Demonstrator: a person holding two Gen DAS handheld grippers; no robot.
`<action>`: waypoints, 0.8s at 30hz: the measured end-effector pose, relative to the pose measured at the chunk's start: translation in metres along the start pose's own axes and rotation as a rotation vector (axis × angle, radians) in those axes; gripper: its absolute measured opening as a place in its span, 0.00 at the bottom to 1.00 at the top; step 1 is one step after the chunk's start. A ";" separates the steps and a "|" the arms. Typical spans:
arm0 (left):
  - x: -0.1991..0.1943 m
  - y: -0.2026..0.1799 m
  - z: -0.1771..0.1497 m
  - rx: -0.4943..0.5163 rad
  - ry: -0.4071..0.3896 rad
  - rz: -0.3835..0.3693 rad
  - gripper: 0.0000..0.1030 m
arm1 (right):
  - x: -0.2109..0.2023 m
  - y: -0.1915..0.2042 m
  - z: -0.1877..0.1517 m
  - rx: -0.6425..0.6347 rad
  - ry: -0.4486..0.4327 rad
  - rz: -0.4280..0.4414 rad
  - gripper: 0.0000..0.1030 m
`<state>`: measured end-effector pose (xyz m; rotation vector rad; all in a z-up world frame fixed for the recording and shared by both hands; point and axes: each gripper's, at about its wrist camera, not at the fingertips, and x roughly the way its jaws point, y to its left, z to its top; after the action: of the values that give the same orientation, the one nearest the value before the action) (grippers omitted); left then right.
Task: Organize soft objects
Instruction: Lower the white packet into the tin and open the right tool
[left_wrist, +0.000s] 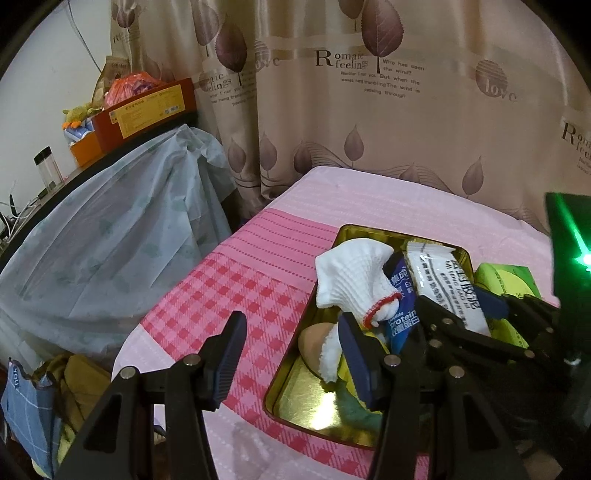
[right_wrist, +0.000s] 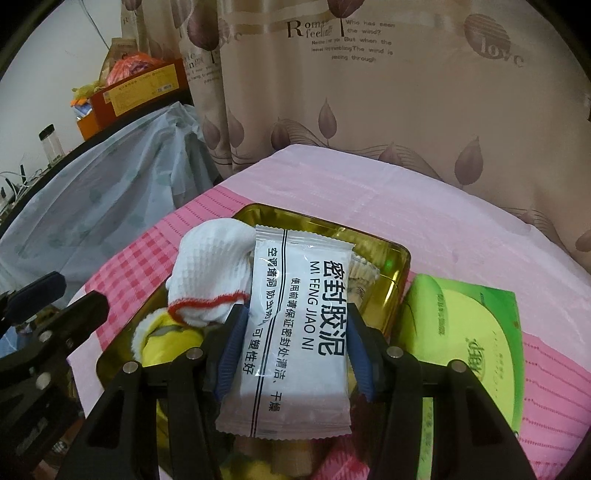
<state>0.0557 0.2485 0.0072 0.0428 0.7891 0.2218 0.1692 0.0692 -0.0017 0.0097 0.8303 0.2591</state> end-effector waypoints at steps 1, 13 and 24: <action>0.000 0.000 0.000 -0.002 0.001 -0.002 0.51 | 0.001 0.000 0.000 0.000 0.001 0.001 0.47; 0.001 0.002 0.001 -0.018 0.008 -0.005 0.52 | -0.010 0.004 -0.001 -0.003 -0.020 -0.012 0.70; -0.007 -0.003 -0.001 -0.005 -0.007 -0.021 0.52 | -0.055 -0.014 -0.020 0.016 -0.060 -0.075 0.90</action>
<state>0.0509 0.2438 0.0106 0.0308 0.7814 0.2039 0.1222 0.0411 0.0235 0.0017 0.7712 0.1806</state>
